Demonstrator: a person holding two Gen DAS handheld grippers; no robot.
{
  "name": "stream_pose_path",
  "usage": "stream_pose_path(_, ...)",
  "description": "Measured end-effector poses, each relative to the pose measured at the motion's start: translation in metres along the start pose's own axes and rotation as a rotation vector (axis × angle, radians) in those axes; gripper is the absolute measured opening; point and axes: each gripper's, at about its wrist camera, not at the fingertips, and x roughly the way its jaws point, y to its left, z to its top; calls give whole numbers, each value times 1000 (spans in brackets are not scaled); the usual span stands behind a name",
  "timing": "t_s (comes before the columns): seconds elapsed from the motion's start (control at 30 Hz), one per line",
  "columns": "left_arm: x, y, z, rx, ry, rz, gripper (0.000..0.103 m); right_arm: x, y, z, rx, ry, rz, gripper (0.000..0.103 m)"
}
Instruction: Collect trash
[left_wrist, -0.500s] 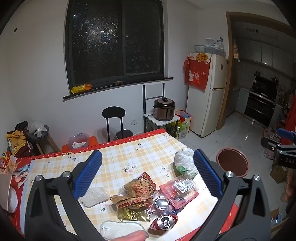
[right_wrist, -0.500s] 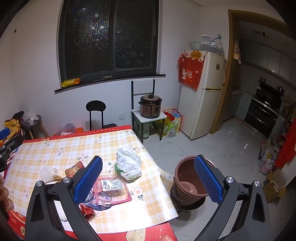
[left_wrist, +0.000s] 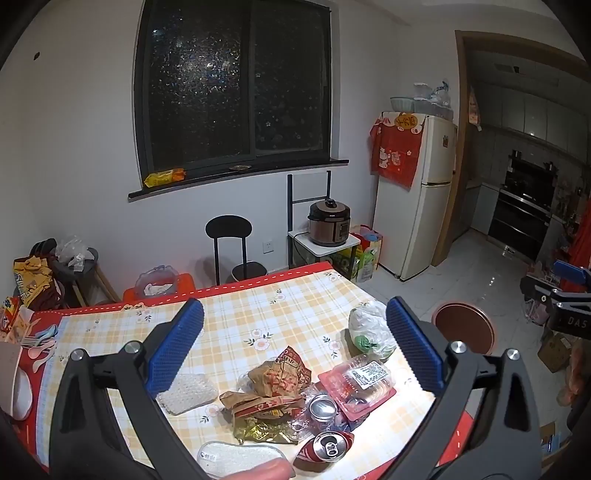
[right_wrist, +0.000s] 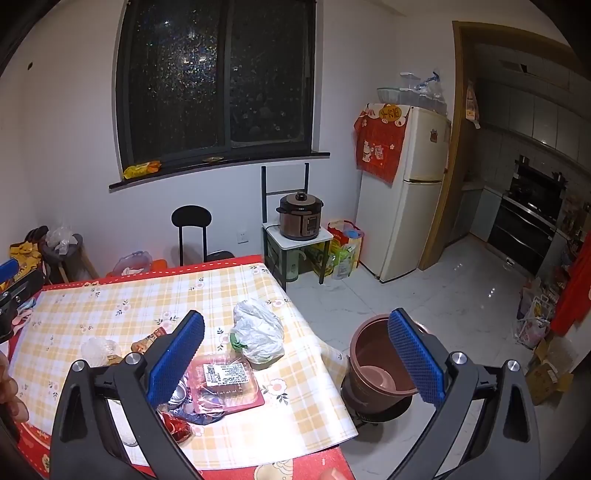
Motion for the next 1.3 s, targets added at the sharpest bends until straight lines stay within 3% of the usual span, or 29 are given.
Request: stream_pose_path(1.3, 0, 7, 5, -10, -3, 3, 98, -4, 6, 4, -5, 1, 17, 98)
